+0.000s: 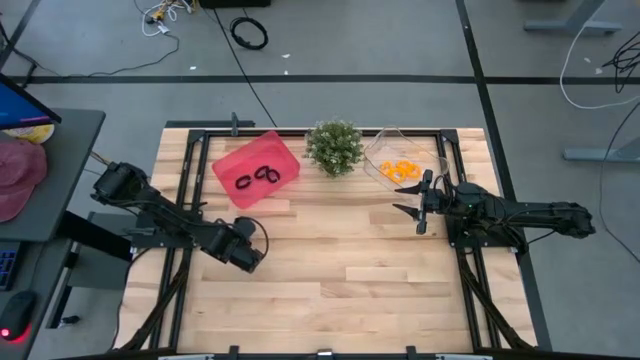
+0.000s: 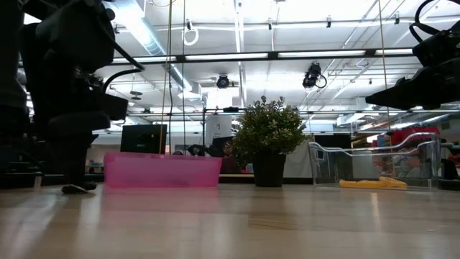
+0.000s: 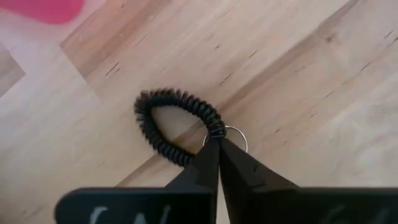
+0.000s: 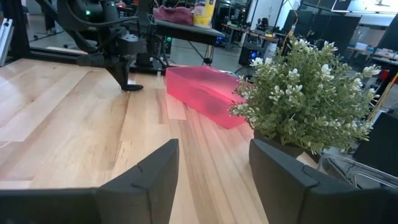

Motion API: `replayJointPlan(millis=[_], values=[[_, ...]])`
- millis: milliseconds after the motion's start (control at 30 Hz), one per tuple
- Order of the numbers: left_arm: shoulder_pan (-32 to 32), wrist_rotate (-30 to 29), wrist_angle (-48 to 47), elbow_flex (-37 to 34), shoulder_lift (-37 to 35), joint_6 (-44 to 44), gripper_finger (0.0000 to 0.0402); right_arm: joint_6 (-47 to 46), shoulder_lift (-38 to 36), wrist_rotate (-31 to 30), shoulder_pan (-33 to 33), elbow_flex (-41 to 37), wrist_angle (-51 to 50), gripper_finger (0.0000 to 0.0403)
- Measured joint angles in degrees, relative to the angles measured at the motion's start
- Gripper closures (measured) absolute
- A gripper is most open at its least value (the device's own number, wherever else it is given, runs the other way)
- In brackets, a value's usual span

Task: Sort spring keychains
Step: Put the black spring keychain into the pink bin

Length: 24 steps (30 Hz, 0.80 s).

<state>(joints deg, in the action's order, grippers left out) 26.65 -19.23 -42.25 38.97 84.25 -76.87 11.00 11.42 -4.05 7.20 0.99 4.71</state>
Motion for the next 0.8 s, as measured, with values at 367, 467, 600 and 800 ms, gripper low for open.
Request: replayJointPlan(millis=[367,467,600,800], values=[[-1.5,1.6,-1.1,0.9,0.0,2.1,0.04,0.0,0.0,0.0,0.0,0.0,0.0,0.0204],[-1.5,1.0,-4.0,3.4,0.0,2.6,0.04,0.0,0.0,0.0,0.0,0.0,0.0,0.0204],[-0.6,-3.4,-7.2,7.8,0.0,3.5,0.04,0.0,0.0,0.0,0.0,0.0,0.0,0.0204],[2.0,-8.9,-10.2,13.8,0.0,4.7,0.04,0.0,0.0,0.0,0.0,0.0,0.0,0.0204]])
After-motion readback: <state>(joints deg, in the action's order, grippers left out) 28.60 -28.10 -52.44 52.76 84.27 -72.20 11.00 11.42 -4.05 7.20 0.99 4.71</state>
